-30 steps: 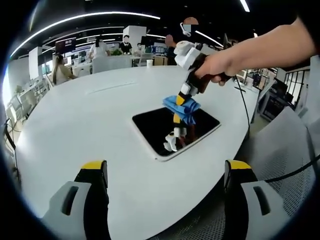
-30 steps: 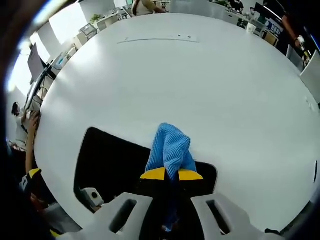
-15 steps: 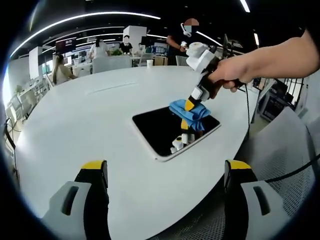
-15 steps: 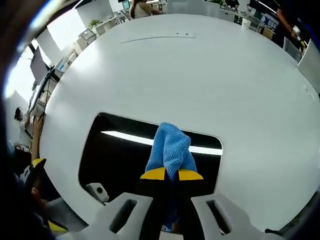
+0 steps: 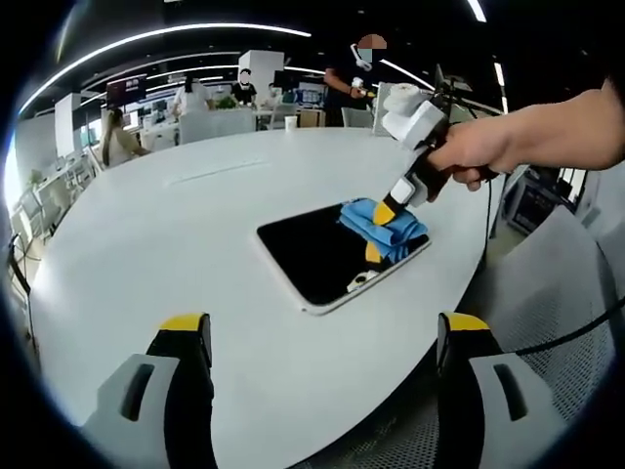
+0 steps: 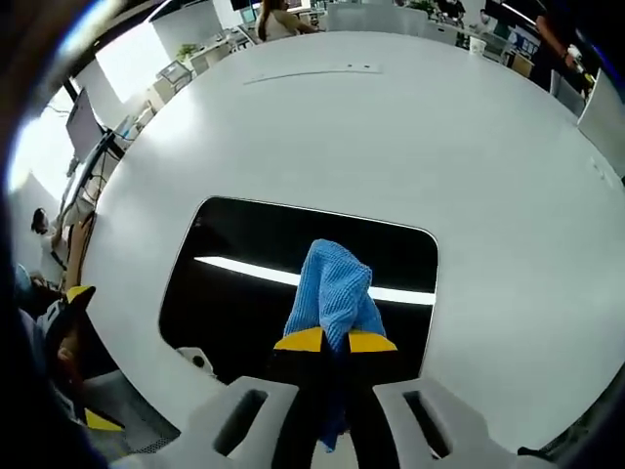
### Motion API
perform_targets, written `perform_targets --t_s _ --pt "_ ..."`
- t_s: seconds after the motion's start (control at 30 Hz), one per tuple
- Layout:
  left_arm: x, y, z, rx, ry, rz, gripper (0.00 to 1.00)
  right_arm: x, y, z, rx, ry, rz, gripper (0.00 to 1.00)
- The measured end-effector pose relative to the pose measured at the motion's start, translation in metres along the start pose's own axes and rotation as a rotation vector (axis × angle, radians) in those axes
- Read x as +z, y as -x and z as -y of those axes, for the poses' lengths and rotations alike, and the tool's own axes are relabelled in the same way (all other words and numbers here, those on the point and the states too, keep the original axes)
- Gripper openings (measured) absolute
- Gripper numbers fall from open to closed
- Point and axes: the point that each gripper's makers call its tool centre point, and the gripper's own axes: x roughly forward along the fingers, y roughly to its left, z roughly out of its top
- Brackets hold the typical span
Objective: Wipe the mirror surface with the cleaning cloth until all visible marks leave the cleaned area.
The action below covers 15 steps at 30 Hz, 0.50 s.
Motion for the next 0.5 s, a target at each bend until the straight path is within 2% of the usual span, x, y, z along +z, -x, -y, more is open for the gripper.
perform_targets --t_s 0.5 --pt "0.002 -0.001 0.002 -0.005 -0.002 0.004 0.94 -0.026 0.008 -0.006 0.036 -0.017 0.019 0.01"
